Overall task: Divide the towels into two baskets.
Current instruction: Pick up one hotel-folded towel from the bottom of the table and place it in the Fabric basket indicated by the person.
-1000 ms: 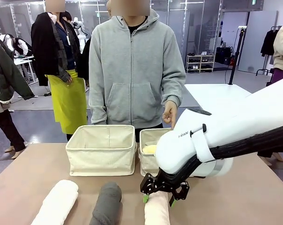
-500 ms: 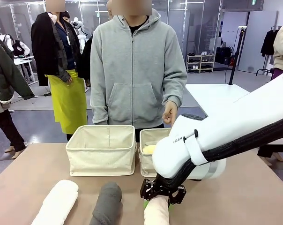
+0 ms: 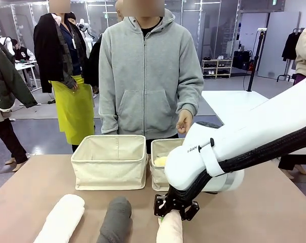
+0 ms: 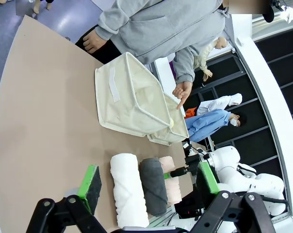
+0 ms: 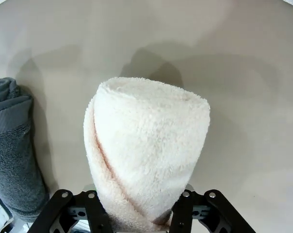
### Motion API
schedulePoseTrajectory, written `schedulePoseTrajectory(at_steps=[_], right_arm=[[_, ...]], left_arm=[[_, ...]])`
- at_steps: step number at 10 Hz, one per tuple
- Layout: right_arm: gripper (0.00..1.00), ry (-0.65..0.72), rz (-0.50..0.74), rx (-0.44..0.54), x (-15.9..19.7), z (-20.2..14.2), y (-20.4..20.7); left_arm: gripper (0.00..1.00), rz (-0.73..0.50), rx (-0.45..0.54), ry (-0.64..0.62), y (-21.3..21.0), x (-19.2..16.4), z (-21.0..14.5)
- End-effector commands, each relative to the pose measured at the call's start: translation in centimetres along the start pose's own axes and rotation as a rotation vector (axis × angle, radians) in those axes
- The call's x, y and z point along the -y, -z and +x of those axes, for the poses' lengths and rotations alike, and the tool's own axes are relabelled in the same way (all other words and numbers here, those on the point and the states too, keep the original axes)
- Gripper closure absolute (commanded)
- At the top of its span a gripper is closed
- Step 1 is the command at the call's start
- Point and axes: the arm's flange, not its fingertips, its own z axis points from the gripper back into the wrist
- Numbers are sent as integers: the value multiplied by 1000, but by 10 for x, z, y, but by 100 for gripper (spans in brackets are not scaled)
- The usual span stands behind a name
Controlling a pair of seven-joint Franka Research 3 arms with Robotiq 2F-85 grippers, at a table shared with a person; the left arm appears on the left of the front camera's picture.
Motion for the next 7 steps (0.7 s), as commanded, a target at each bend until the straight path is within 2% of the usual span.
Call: schedulePoseTrajectory(at_steps=[1, 2, 4, 6, 7], right_arm=[[83, -2, -28, -27, -7, -10, -16], [83, -78, -53, -57, -13, -19, -41], [83, -235, -68, -27, -23, -34, -104], [83, -565, -228, -57, -23, -50, -149], [83, -717, -260, -91, -24, -54, -163]], left_arm=[[0, -10, 4, 3, -2, 1, 1], [0, -10, 4, 3, -2, 1, 1], [0, -10, 4, 3, -2, 1, 1], [0, -10, 4, 3, -2, 1, 1], [0, -10, 4, 3, -2, 1, 1]])
